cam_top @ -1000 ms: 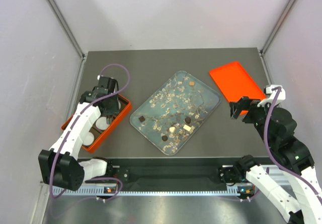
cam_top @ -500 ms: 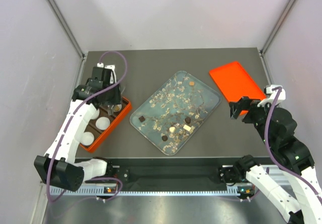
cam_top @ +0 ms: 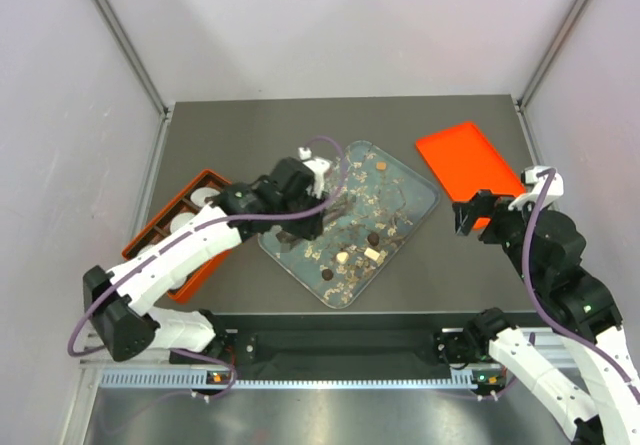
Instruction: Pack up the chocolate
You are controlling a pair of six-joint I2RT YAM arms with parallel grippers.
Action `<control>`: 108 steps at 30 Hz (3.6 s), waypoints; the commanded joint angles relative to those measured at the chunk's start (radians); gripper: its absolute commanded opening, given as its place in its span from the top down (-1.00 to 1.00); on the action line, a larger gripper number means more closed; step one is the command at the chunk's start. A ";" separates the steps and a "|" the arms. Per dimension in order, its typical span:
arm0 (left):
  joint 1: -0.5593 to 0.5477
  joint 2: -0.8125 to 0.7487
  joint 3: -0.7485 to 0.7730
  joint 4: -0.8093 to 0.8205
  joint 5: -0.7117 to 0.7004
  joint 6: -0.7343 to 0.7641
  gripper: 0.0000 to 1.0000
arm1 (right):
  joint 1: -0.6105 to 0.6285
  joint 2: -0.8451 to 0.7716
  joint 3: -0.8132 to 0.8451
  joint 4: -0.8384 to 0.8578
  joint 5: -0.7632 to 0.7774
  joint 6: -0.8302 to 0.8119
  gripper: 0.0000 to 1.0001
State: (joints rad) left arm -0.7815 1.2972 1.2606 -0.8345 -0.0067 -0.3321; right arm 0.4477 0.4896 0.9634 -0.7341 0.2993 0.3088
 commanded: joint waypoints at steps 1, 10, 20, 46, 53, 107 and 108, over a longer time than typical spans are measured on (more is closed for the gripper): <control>-0.094 0.023 -0.015 0.100 -0.041 -0.056 0.16 | 0.005 0.017 0.040 0.010 0.008 0.010 -0.99; -0.202 0.111 -0.064 0.186 -0.073 -0.103 0.08 | 0.005 0.017 0.038 0.007 0.015 0.010 -1.00; -0.249 0.240 -0.012 0.169 -0.107 -0.134 0.02 | 0.003 0.000 0.037 -0.002 0.026 0.003 -1.00; -0.265 0.225 0.085 0.015 -0.236 -0.148 0.01 | 0.003 -0.032 0.038 -0.008 0.027 0.006 -0.99; -0.265 0.237 0.082 0.026 -0.222 -0.166 -0.01 | 0.005 -0.042 0.046 -0.024 0.034 0.001 -1.00; -0.248 0.264 0.102 -0.041 -0.253 -0.216 0.23 | 0.005 -0.069 0.040 -0.031 0.031 0.010 -0.99; -0.243 0.266 0.105 -0.044 -0.254 -0.216 0.23 | 0.005 -0.069 0.038 -0.031 0.031 0.010 -1.00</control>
State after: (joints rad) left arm -1.0332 1.5978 1.3174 -0.8532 -0.2295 -0.5621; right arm 0.4477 0.4320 0.9714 -0.7719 0.3183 0.3107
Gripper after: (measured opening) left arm 0.398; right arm 0.996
